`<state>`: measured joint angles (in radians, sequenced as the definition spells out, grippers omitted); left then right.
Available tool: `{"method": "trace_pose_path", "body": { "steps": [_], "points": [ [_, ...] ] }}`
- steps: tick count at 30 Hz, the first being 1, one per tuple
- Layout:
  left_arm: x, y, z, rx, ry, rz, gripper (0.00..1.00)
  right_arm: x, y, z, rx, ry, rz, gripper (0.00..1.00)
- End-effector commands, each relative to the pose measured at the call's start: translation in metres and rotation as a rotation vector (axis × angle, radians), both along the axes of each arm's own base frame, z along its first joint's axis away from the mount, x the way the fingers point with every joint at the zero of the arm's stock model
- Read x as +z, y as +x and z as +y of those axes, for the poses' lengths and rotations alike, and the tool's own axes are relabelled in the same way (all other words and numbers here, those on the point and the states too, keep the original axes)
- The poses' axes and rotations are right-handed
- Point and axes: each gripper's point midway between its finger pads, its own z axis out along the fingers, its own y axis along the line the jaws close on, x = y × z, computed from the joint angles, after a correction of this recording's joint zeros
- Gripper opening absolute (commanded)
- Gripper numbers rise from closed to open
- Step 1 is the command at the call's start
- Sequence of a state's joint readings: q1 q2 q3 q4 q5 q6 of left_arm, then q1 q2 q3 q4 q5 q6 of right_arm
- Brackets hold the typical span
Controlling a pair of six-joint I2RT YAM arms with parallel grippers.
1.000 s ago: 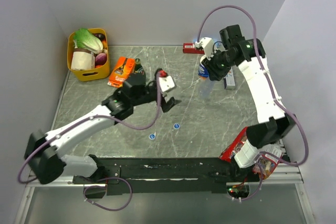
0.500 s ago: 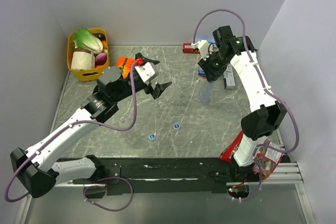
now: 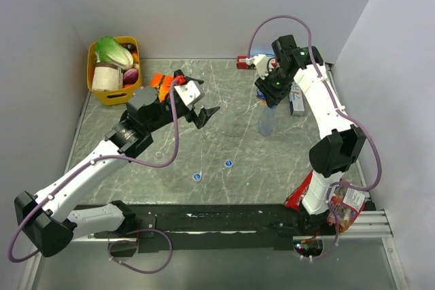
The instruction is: Screw on the bottle caps
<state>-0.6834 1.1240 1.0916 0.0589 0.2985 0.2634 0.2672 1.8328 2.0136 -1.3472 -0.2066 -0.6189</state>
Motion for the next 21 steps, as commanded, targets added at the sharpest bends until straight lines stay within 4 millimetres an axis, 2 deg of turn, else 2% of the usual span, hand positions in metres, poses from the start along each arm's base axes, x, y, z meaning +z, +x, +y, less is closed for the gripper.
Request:
{"method": "trace_pose_path", "body": {
  "steps": [1,8,21],
  "points": [
    [0.0072,0.0001,-0.0005,-0.004,-0.034,0.001,0.96,0.003,-0.0162,-0.0104,-0.022,-0.028,0.049,0.25],
    [0.0039,0.0019,-0.0018,-0.007,-0.031,0.006,0.96,0.0012,-0.0136,-0.0121,-0.022,-0.039,0.042,0.38],
    [-0.0001,0.0025,-0.0043,-0.019,-0.03,0.016,0.96,-0.0016,-0.0099,-0.0113,-0.019,-0.04,0.041,0.49]
  ]
}}
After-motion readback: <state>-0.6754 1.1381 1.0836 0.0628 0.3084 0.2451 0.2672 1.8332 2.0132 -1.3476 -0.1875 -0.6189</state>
